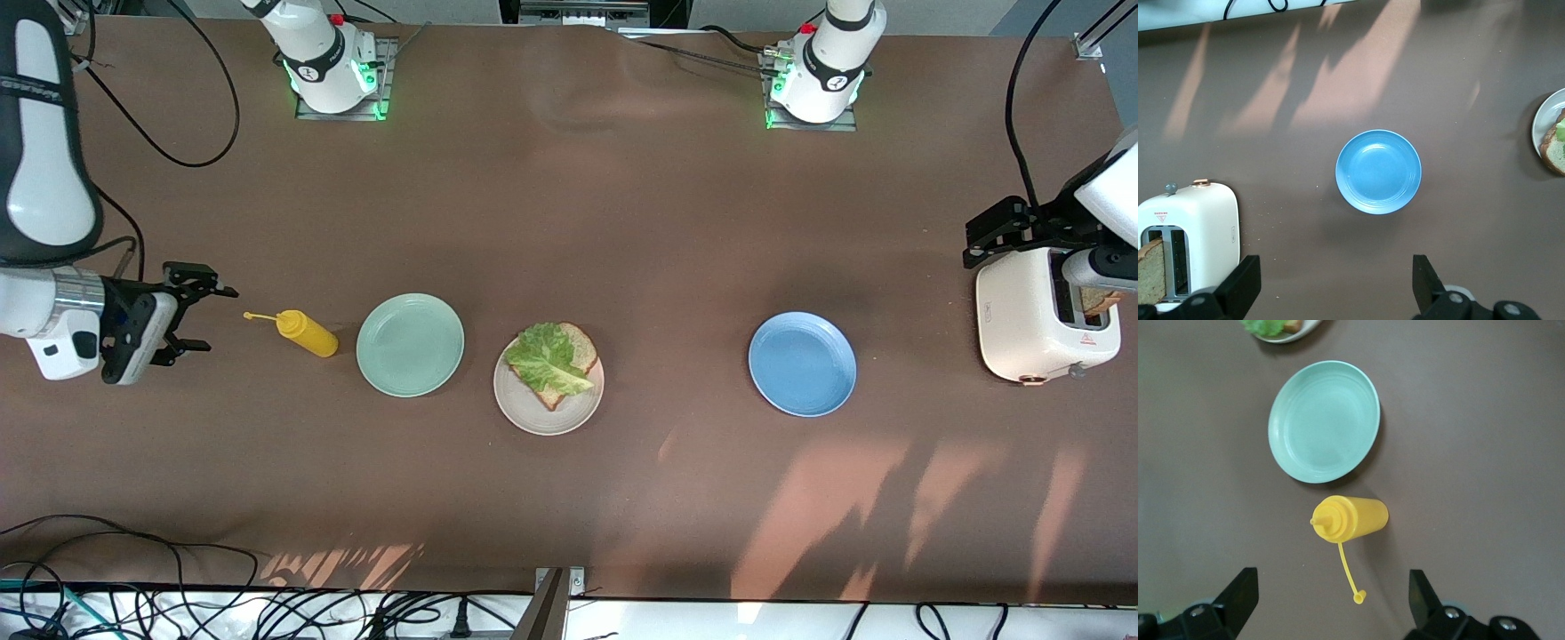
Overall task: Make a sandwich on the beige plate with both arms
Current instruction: 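Draw the right gripper back toward the yellow mustard bottle, then close the right gripper around the yellow mustard bottle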
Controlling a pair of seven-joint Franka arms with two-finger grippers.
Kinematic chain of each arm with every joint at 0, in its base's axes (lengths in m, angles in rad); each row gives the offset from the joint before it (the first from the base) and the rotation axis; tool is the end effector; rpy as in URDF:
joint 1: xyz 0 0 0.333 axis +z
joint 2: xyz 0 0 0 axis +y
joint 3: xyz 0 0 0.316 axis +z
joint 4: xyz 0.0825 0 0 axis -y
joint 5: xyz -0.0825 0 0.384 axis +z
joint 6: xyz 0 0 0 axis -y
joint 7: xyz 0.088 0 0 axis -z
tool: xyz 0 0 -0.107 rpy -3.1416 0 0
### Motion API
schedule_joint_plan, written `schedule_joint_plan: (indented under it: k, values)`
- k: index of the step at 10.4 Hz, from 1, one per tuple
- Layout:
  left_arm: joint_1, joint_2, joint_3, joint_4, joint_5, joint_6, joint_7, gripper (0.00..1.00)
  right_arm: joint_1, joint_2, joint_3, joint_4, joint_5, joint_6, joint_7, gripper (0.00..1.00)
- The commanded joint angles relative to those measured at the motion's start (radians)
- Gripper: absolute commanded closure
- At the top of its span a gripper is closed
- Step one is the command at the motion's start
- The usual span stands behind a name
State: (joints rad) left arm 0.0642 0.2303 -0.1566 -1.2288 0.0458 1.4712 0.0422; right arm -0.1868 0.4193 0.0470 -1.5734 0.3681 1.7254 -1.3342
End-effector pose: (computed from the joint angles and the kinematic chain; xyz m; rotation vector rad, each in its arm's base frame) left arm 0.6123 -0.0379 0.6421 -3.1258 0.1962 -0.0234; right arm 0.6452 -0.0610 0.3861 -2.3001 -1.3883 -0.0757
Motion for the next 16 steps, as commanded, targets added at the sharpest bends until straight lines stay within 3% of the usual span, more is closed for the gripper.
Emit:
schedule_joint_plan:
  k: [1,4,8,10,16]
  values:
    - [-0.003,-0.017,0.000,-0.009,0.017,-0.009,0.013,0.00,-0.043,0.039,-0.059,-0.010,0.156,-0.044,-0.355,0.00]
    - [-0.003,-0.017,0.000,-0.009,0.016,-0.017,0.013,0.00,-0.062,0.130,-0.159,-0.008,0.329,-0.144,-0.704,0.00]
    - [-0.003,-0.017,0.000,-0.009,0.014,-0.022,0.013,0.00,-0.101,0.266,-0.174,0.027,0.409,-0.180,-0.935,0.00]
    - [-0.003,-0.017,0.000,-0.009,0.014,-0.022,0.012,0.00,-0.105,0.353,-0.213,0.049,0.495,-0.204,-1.061,0.00]
    - [0.000,-0.017,0.003,-0.009,0.012,-0.023,0.010,0.00,-0.063,0.479,-0.208,0.050,0.681,-0.210,-1.155,0.00]
